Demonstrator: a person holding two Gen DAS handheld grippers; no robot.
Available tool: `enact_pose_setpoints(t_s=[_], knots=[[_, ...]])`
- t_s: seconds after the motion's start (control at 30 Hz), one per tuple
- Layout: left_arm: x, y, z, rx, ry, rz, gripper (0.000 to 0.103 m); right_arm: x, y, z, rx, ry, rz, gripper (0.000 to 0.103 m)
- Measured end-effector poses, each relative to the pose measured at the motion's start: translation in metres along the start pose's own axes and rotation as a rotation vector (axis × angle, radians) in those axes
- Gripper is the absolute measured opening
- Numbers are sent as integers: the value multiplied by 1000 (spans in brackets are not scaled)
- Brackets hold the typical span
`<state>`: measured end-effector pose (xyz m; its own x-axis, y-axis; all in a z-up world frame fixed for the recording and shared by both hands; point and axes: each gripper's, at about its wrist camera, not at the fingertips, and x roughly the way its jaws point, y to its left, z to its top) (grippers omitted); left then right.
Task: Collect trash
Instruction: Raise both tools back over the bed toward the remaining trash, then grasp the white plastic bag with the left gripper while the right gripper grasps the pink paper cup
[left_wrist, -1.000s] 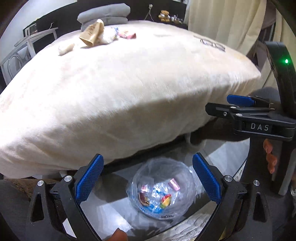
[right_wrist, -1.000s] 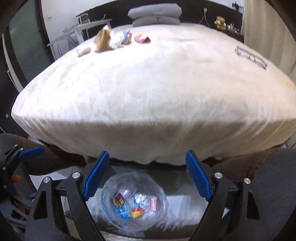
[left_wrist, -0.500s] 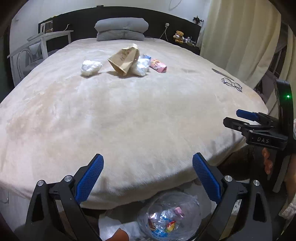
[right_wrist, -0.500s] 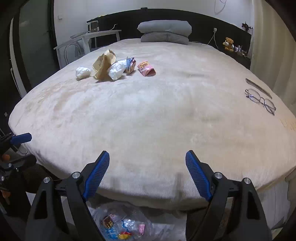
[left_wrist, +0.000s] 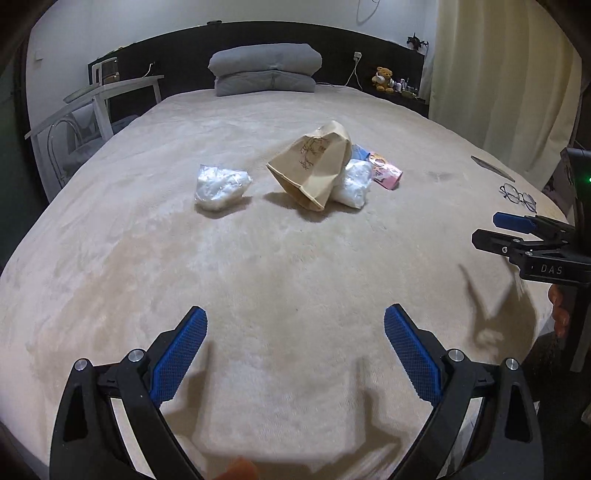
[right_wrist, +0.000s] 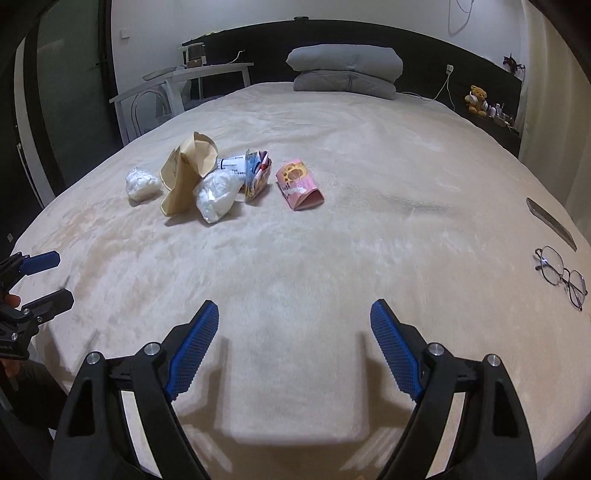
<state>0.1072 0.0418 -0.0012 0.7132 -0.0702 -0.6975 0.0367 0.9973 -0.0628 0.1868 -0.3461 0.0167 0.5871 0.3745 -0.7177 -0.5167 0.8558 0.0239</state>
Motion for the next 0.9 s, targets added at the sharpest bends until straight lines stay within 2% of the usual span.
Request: enact_pose_setpoints(t_s=[0.27,0.4,0.53,0.63,0.9], knots=[[32,28,29,-45,21,27,95,36,-13,32,11,19,6,83],[46,40,41,-44,26,58,95,54,-18,44,17,37,9,83],[59,56,52,-92,17,93,95,69,-19,55,8,49,-2,83],[70,66,62,-149,17,78,95,78,-19,64,2,54,-1,83],[101,70,82,-153,44,87,95,104,-21,83,34,76,35,83]])
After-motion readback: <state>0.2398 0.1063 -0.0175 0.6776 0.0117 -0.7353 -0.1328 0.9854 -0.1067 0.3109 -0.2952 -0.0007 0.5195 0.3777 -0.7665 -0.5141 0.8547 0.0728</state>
